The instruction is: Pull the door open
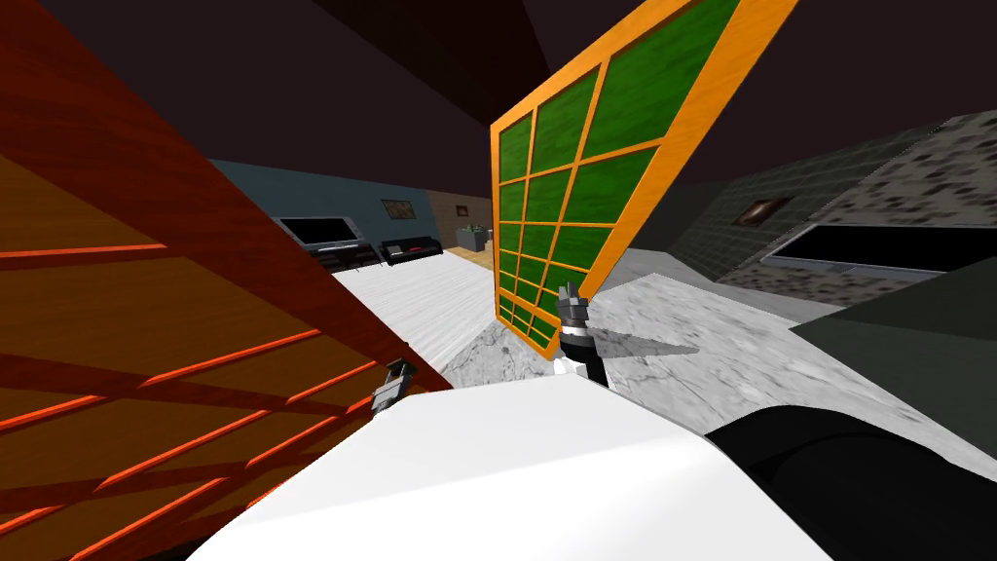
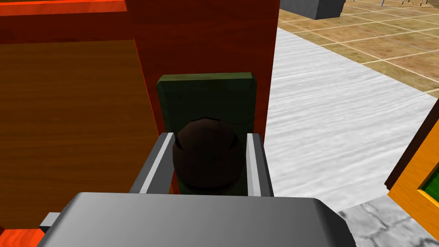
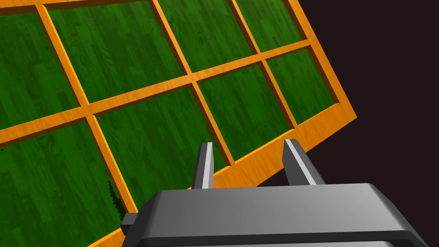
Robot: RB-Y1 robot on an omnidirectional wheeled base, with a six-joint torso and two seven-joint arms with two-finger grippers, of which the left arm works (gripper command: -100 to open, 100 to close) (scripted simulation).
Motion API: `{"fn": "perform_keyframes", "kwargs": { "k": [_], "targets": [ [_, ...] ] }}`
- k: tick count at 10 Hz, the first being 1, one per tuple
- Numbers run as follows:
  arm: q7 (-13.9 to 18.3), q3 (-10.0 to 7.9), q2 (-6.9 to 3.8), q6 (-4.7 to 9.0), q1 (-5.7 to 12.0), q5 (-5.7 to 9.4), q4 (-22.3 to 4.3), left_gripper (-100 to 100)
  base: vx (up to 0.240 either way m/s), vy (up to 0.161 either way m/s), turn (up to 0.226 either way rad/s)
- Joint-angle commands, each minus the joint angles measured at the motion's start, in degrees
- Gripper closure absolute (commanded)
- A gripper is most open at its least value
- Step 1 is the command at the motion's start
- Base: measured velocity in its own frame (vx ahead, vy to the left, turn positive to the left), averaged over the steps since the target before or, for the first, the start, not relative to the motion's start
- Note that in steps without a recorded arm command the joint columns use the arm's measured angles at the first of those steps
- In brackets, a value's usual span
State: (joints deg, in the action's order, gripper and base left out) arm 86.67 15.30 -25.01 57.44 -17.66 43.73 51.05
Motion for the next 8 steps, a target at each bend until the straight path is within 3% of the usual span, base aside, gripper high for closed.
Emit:
{"fn": "perform_keyframes", "kwargs": {
  "k": [1, 3, 4, 8],
  "targets": [
    [0.72, 1.36, -0.69, 0.69, -0.82, -0.89, 0.62, 100, -0.252, -0.021, -0.058],
    [1.39, 2.71, -1.26, 1.33, -1.34, -1.80, 1.20, 100, -0.236, -0.025, -0.036],
    [1.19, 2.30, -1.11, 0.96, -1.09, -1.52, 0.86, 100, -0.111, -0.021, -0.005],
    [3.02, 6.55, -2.82, 3.59, -2.79, -4.34, 1.98, 100, -0.230, 0.036, -0.065]
  ]
}}
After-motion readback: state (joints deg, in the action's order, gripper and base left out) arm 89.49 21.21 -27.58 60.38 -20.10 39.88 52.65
